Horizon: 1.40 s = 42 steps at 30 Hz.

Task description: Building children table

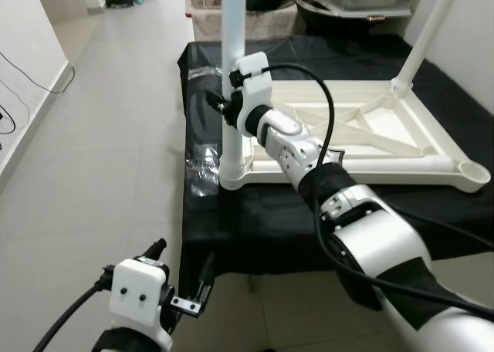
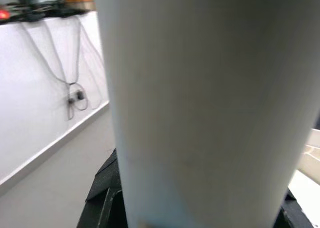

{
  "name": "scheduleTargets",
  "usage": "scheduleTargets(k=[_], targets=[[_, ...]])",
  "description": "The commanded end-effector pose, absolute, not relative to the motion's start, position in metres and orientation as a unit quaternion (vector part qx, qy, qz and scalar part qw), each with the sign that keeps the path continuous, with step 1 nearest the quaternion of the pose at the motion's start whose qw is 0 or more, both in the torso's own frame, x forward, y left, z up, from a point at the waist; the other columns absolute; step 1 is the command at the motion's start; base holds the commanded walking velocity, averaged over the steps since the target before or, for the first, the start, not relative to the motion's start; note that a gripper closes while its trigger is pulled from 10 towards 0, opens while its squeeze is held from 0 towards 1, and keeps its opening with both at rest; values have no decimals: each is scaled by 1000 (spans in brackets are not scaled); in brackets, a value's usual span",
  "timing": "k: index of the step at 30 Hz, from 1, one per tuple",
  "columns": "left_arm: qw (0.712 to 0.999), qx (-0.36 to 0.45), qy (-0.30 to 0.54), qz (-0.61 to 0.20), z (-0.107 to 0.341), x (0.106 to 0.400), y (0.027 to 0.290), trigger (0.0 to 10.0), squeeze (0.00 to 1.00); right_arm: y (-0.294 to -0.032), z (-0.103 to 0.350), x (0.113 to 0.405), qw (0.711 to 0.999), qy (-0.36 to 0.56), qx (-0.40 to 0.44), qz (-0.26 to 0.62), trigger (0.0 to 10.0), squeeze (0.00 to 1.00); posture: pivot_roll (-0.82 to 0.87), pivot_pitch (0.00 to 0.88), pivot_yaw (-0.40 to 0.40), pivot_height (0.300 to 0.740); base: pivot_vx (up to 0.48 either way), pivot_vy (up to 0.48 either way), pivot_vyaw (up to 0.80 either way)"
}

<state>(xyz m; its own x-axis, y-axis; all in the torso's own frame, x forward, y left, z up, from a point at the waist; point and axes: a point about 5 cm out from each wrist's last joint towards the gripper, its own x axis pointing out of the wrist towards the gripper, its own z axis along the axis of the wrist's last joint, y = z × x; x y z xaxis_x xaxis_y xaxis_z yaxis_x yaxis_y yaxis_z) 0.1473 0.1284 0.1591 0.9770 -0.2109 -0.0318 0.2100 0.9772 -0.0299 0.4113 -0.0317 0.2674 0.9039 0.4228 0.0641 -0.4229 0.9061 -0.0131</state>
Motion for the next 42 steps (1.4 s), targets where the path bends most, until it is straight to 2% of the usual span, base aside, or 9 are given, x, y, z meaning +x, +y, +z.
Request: scheduleTargets(k=[1, 10, 11, 15, 18, 30, 34, 35, 42], targets=[[994, -7, 23, -107, 156, 147, 130, 10000, 0, -43, 222, 411, 988, 55, 26, 140, 10000, 0, 65, 206, -43, 740, 0, 0, 0], [994, -5, 21, -108, 156, 149, 131, 10000, 0, -48, 211, 407, 997, 59, 54, -17, 10000, 0, 68, 201, -41, 740, 0, 0, 0], [994, -5, 21, -109, 156, 149, 131, 10000, 0, -53, 207, 405, 993, 62, 56, -82, 10000, 0, 69, 203, -42, 740, 0, 0, 0], [994, -5, 22, -109, 156, 149, 131, 10000, 0, -55, 206, 404, 990, 62, 60, -108, 10000, 0, 69, 203, -42, 740, 0, 0, 0], [994, -5, 22, -109, 156, 150, 132, 10000, 0, -62, 199, 399, 972, 79, 63, -212, 10000, 0, 69, 204, -42, 740, 0, 0, 0], [994, -3, 18, -112, 157, 152, 131, 10000, 0, -68, 200, 390, 932, 67, 122, -334, 10000, 0, 93, 203, -41, 740, 0, 0, 0], [994, -2, 17, -112, 157, 153, 132, 10000, 0, -90, 201, 393, 908, 76, 149, -384, 10000, 0, 99, 201, -41, 740, 0, 0, 0], [993, -2, 15, -113, 158, 154, 132, 10000, 0, -111, 205, 395, 890, 69, 147, -426, 10000, 0, 94, 200, -36, 740, 0, 0, 0], [993, -3, 12, -117, 158, 156, 130, 10000, 0, -138, 205, 393, 855, 80, 149, -490, 10000, 0, 94, 198, -28, 740, 0, 0, 0]])
